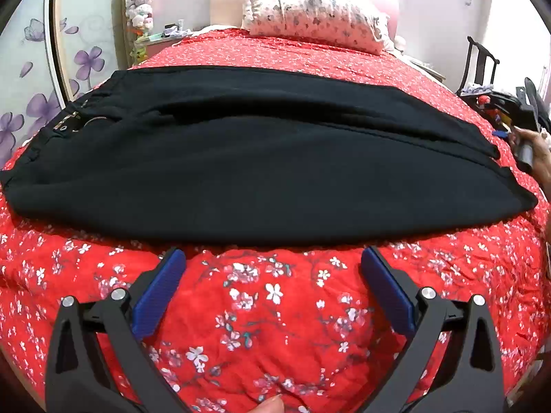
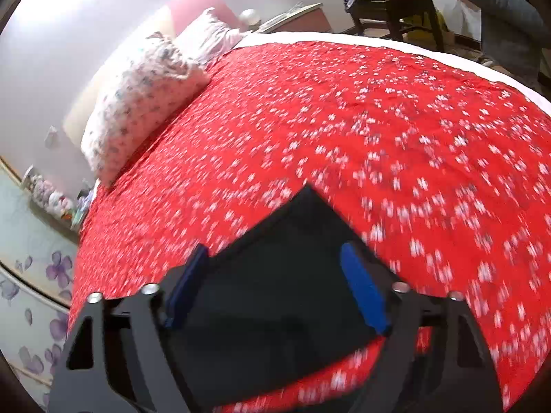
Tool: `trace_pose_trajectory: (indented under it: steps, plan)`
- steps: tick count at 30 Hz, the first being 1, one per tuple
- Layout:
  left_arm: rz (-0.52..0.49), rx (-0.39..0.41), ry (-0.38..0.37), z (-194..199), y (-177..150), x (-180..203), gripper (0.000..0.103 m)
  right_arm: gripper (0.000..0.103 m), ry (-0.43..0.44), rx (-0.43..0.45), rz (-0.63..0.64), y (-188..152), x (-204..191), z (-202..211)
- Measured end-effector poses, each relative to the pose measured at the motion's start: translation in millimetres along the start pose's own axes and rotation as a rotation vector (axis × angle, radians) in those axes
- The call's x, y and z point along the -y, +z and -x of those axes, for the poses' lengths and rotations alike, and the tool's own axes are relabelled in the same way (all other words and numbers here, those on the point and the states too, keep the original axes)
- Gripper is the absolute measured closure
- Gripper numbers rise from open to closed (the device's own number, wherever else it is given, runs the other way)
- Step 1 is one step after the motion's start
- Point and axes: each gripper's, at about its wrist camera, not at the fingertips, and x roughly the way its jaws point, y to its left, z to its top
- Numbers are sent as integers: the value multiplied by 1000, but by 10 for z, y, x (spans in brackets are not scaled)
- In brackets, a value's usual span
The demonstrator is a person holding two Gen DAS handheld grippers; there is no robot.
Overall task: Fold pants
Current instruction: 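Grasp the hem of the black trousers' leg with the right gripper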
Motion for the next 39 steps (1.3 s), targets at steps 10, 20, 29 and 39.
trace_pose_trajectory:
  steps: [10, 20, 29, 39]
  plan:
    - [-25, -18, 26, -41, -16, 78, 2, 33, -172, 52, 115, 232, -44, -479]
    - [-24, -24, 30, -56, -17, 99, 2, 86, -171, 49, 173, 178, -24, -573]
    - [-21, -24, 26, -61, -17, 91, 2, 89, 176, 164, 186, -231, 51, 633]
    - [41, 30, -45, 59, -43, -44, 2, 89, 130, 22, 173, -1441, 361, 1561]
